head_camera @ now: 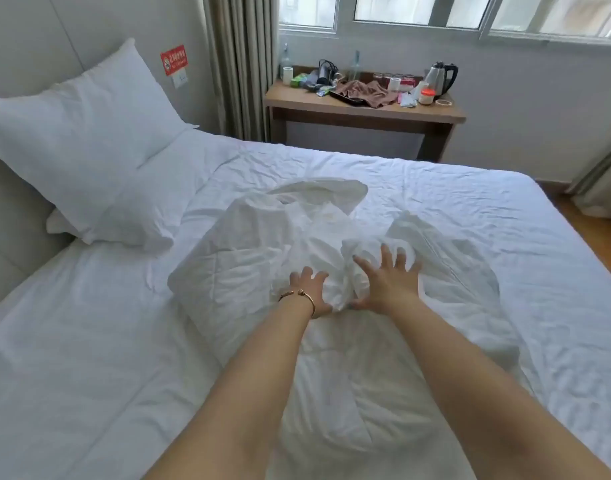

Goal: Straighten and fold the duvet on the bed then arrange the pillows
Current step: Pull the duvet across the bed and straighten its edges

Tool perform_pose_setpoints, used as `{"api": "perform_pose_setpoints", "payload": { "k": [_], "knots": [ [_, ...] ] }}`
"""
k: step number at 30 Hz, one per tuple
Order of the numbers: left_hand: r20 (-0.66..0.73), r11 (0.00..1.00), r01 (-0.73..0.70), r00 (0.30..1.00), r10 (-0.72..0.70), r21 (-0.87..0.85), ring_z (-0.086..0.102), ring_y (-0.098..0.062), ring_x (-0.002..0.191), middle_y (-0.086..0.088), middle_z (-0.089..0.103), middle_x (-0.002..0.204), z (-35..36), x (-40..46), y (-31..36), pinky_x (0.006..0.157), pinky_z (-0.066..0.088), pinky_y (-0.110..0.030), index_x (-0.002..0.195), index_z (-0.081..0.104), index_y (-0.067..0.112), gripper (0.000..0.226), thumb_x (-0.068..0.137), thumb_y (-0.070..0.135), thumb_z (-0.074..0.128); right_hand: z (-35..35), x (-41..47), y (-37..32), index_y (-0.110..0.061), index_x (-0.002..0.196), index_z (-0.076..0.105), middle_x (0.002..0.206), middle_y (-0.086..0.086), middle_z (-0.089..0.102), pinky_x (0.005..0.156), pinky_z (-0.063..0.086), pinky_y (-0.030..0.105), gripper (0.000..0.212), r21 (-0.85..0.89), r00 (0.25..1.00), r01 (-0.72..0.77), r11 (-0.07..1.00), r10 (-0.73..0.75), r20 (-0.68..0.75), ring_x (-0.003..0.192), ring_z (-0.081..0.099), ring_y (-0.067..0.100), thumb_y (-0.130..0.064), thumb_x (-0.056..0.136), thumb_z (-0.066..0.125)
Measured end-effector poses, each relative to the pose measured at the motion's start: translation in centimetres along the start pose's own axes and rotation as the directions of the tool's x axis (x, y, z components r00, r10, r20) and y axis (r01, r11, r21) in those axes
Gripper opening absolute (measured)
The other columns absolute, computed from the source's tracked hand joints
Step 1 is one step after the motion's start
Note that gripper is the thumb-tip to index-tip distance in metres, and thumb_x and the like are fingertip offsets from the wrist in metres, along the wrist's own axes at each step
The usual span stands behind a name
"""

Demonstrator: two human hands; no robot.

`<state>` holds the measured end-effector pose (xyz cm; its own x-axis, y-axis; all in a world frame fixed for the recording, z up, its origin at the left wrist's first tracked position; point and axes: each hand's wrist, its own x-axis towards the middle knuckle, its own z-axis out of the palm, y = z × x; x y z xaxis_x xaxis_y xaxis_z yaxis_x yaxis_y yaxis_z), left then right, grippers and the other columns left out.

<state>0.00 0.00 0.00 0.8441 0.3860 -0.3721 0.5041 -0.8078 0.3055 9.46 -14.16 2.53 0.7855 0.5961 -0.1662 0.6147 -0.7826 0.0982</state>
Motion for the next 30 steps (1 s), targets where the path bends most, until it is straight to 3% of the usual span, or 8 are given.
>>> {"api": "perform_pose_setpoints", "payload": {
  "k": [4, 7, 9, 12, 15, 19, 25, 30],
  "knots": [
    [0.021, 0.99, 0.138, 0.99, -0.138, 0.013, -0.017, -0.041, 0.143, 0.004, -0.012, 0.159, -0.3, 6.3, 1.3, 0.108, 0.021, -0.068, 0.147, 0.002, 0.048, 0.099, 0.074, 0.061, 0.067, 2.5, 4.8, 1.9, -0.059, 0.141, -0.016, 0.159, 0.011, -0.01, 0.112, 0.015, 0.062, 0.118, 0.193, 0.98, -0.053, 0.98, 0.014, 0.199, 0.145, 0.002, 0.041, -0.074, 0.061, 0.069],
    [0.008, 0.956, 0.265, 0.963, -0.268, 0.13, -0.031, -0.047, 0.137, 0.002, -0.031, 0.155, 0.1, 8.8, 1.0, 0.103, 0.007, -0.076, 0.145, -0.013, 0.051, 0.118, 0.061, 0.076, 0.067, 4.2, 6.2, 3.2, -0.063, 0.135, -0.025, 0.156, 0.015, 0.011, 0.107, 0.031, 0.057, 0.116, 0.235, 0.969, 0.006, 0.972, -0.063, 0.239, 0.139, 0.024, 0.041, -0.063, 0.069, 0.07],
    [-0.003, 0.932, 0.349, 0.937, -0.35, 0.1, -0.031, -0.048, 0.136, -0.001, -0.037, 0.153, 1.0, 9.9, 0.2, 0.103, 0.006, -0.076, 0.142, -0.021, 0.051, 0.125, 0.058, 0.078, 0.067, 4.9, 6.9, 4.0, -0.06, 0.135, -0.029, 0.15, 0.013, 0.027, 0.107, 0.028, 0.057, 0.112, 0.206, 0.972, 0.029, 0.978, -0.075, 0.222, 0.133, 0.036, 0.039, -0.057, 0.076, 0.066],
    [0.049, 0.916, 0.4, 0.916, -0.399, -0.02, -0.001, -0.044, 0.142, -0.006, -0.013, 0.156, 1.9, 10.6, -1.4, 0.106, 0.02, -0.067, 0.143, -0.015, 0.053, 0.122, 0.057, 0.075, 0.069, 5.7, 7.3, 4.3, -0.059, 0.135, -0.031, 0.146, 0.01, 0.035, 0.109, 0.023, 0.058, 0.103, 0.175, 0.975, 0.076, 0.982, -0.11, 0.192, 0.129, 0.042, 0.038, -0.049, 0.085, 0.058],
    [0.045, 0.926, 0.365, 0.931, -0.362, -0.101, 0.03, -0.034, 0.129, -0.008, 0.017, 0.143, 2.7, 10.7, -1.9, 0.099, 0.04, -0.047, 0.144, -0.001, 0.052, 0.112, 0.062, 0.061, 0.075, 6.3, 7.3, 4.4, -0.06, 0.136, -0.025, 0.145, 0.011, 0.034, 0.098, 0.043, 0.044, 0.097, 0.229, 0.964, 0.13, 0.965, -0.177, 0.2, 0.114, 0.054, 0.034, -0.034, 0.088, 0.055],
    [0.024, 0.942, 0.266, 0.964, -0.266, -0.204, 0.057, -0.03, 0.108, -0.009, 0.034, 0.131, 3.3, 10.2, -1.7, 0.089, 0.051, -0.036, 0.147, 0.006, 0.049, 0.101, 0.072, 0.044, 0.074, 6.3, 6.4, 4.0, -0.059, 0.144, -0.003, 0.142, 0.01, 0.032, 0.096, 0.043, 0.039, 0.091, 0.308, 0.961, 0.107, 0.945, -0.178, 0.213, 0.118, 0.05, 0.031, -0.029, 0.085, 0.06],
    [-0.057, 0.979, 0.114, 0.99, -0.126, -0.17, 0.061, -0.027, 0.096, -0.005, 0.037, 0.131, 1.9, 6.2, -3.9, 0.076, 0.051, -0.033, 0.147, 0.003, 0.048, 0.1, 0.076, 0.038, 0.072, 4.2, 2.3, 0.6, -0.07, 0.132, -0.013, 0.118, 0.003, 0.041, 0.081, 0.045, 0.024, 0.113, 0.578, 0.981, 0.023, 0.816, -0.129, 0.142, 0.101, 0.053, 0.021, -0.032, 0.068, 0.073],
    [-0.119, 1.0, -0.002, 0.993, 0.0, -0.022, 0.06, -0.028, 0.093, -0.006, 0.031, 0.133, -1.8, -0.5, -11.4, 0.076, 0.053, -0.035, 0.146, 0.0, 0.05, 0.102, 0.075, 0.039, 0.072, 3.2, -4.6, -7.4, -0.063, 0.141, -0.002, 0.124, -0.002, 0.037, 0.093, 0.038, 0.024, 0.128, 0.693, 0.983, -0.02, 0.721, -0.113, 0.145, 0.115, 0.042, 0.017, -0.045, 0.053, 0.088]
  ]
}}
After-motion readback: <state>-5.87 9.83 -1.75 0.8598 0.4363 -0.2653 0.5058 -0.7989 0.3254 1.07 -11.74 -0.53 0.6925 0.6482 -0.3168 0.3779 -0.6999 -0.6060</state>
